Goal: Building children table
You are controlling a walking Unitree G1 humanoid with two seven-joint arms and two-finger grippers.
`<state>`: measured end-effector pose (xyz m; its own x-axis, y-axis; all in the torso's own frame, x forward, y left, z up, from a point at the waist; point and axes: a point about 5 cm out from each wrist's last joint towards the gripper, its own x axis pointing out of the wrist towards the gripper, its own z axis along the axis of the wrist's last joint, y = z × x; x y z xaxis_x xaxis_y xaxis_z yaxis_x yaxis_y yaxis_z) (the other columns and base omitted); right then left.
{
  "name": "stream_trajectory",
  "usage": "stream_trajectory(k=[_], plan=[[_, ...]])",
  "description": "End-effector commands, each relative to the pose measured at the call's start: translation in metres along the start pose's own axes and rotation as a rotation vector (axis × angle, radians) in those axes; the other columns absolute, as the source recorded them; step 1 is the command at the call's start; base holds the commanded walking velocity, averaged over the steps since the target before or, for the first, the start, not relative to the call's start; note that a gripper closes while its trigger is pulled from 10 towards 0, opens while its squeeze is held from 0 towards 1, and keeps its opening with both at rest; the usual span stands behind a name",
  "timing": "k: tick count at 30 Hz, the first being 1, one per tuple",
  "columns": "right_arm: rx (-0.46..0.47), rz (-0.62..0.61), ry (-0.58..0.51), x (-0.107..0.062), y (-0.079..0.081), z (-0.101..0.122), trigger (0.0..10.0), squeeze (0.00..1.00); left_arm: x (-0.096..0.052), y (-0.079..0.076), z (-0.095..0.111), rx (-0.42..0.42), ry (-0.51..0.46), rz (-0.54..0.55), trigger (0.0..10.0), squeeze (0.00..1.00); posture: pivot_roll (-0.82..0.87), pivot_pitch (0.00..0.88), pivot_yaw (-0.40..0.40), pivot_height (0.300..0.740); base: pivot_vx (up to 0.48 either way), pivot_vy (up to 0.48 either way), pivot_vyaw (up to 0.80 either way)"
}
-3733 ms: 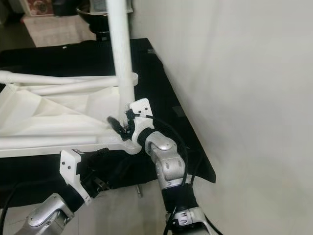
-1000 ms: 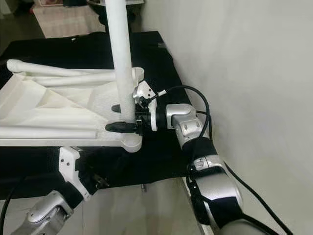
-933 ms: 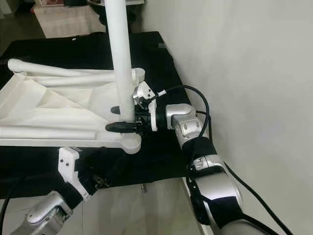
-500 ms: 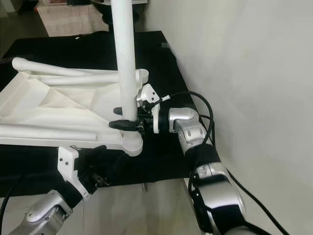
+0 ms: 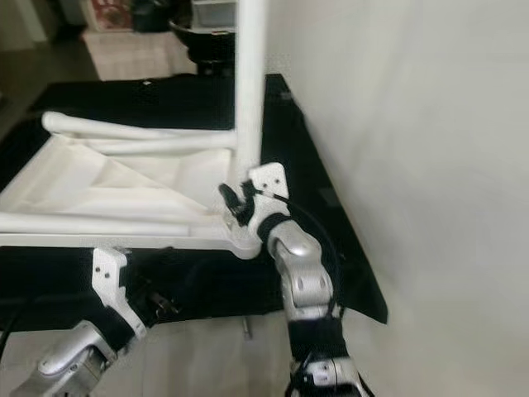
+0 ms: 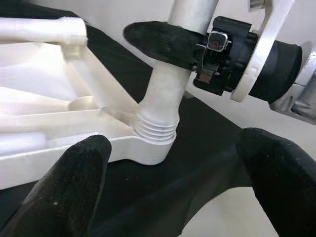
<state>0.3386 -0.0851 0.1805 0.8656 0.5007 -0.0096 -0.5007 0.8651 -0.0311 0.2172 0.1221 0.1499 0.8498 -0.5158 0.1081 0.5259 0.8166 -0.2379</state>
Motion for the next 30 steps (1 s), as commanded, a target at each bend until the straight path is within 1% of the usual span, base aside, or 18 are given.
stream_trajectory(k=[1,2,4,6,7,8,9,10,11,12,13,14,18,23,25,26,27,30], plan=[[0.047,0.016,0.12,-0.001,0.001,-0.024,10.0,0.0,-0.002,0.003,-0.004,0.003,0.019,0.011,10.0,0.0,-0.03,0.146,-0.028,0.74,0.0,0.0,0.0],[0.052,0.107,0.098,0.002,0.003,-0.017,10.0,1.0,-0.002,0.003,-0.003,0.004,0.015,0.018,10.0,0.0,-0.02,0.144,-0.036,0.74,0.0,0.0,0.0],[0.058,0.251,0.046,0.005,0.007,-0.001,10.0,1.0,-0.001,0.004,-0.003,0.004,0.012,0.025,10.0,0.0,-0.02,0.143,-0.036,0.74,0.0,0.0,0.0],[0.055,0.291,0.026,0.006,0.007,0.005,10.0,1.0,-0.001,0.004,-0.003,0.004,0.012,0.026,10.0,0.0,-0.02,0.142,-0.036,0.74,0.0,0.0,0.0],[0.015,0.409,0.01,0.003,0.007,0.013,10.0,1.0,-0.001,0.004,-0.004,0.002,0.013,0.024,10.0,0.0,-0.02,0.137,-0.036,0.74,0.0,0.0,0.0],[0.015,0.409,0.01,0.003,0.007,0.013,10.0,1.0,-0.001,0.004,-0.004,0.002,0.013,0.024,10.0,0.0,-0.02,0.137,-0.036,0.74,0.0,0.0,0.0],[-0.011,0.49,0.009,0.002,0.006,0.016,10.0,1.0,-0.001,0.004,-0.004,0.001,0.014,0.023,10.0,0.0,-0.03,0.135,-0.035,0.74,0.0,0.0,0.0],[-0.064,0.637,0.005,0.0,0.004,0.019,10.0,1.0,-0.001,0.004,-0.005,-0.001,0.016,0.02,10.0,0.0,-0.02,0.129,-0.035,0.74,0.0,0.0,0.0],[-0.079,0.71,0.013,-0.001,0.003,0.021,10.0,1.0,0.0,0.004,-0.005,-0.002,0.017,0.019,10.0,0.0,-0.02,0.127,-0.035,0.74,0.0,0.0,0.0],[-0.088,0.762,0.021,-0.002,0.002,0.022,10.0,1.0,0.0,0.004,-0.006,-0.003,0.017,0.018,10.0,0.0,-0.02,0.127,-0.035,0.74,0.0,0.0,0.0],[-0.088,0.762,0.021,-0.002,0.002,0.022,10.0,1.0,0.0,0.004,-0.006,-0.003,0.017,0.018,10.0,0.0,-0.02,0.127,-0.035,0.74,0.0,0.0,0.0],[-0.137,0.838,0.04,0.002,-0.003,0.025,10.0,0.0,0.0,0.003,-0.006,-0.004,0.019,0.017,10.0,0.0,-0.02,0.122,-0.036,0.74,0.0,0.0,0.0],[-0.184,0.865,0.059,0.009,-0.007,0.028,10.0,0.0,0.0,0.003,-0.007,-0.004,0.021,0.017,10.0,0.0,-0.01,0.119,-0.035,0.74,0.0,0.0,0.0],[-0.163,1.004,0.086,0.013,-0.008,0.037,10.0,0.0,-0.001,0.003,-0.008,-0.006,0.022,0.022,10.0,0.0,0.0,0.116,-0.035,0.74,0.0,0.0,0.0],[-0.169,1.009,0.089,0.015,-0.008,0.037,10.0,0.0,-0.001,0.003,-0.008,-0.006,0.022,0.021,10.0,0.0,0.0,0.114,-0.035,0.74,0.0,0.0,0.0],[-0.17,1.006,0.09,0.018,-0.008,0.037,1.8,0.0,-0.002,0.002,-0.008,-0.006,0.023,0.021,10.0,0.0,0.0,0.113,-0.034,0.74,0.0,0.0,0.0],[-0.177,1.009,0.099,0.02,-0.008,0.036,0.0,0.0,-0.002,0.001,-0.009,-0.007,0.025,0.019,10.0,0.0,0.0,0.113,-0.034,0.74,0.0,0.0,0.0],[-0.184,1.021,0.11,0.02,-0.009,0.034,0.0,0.0,-0.002,0.0,-0.009,-0.008,0.026,0.018,10.0,0.0,0.0,0.112,-0.034,0.74,0.0,0.0,0.0]])
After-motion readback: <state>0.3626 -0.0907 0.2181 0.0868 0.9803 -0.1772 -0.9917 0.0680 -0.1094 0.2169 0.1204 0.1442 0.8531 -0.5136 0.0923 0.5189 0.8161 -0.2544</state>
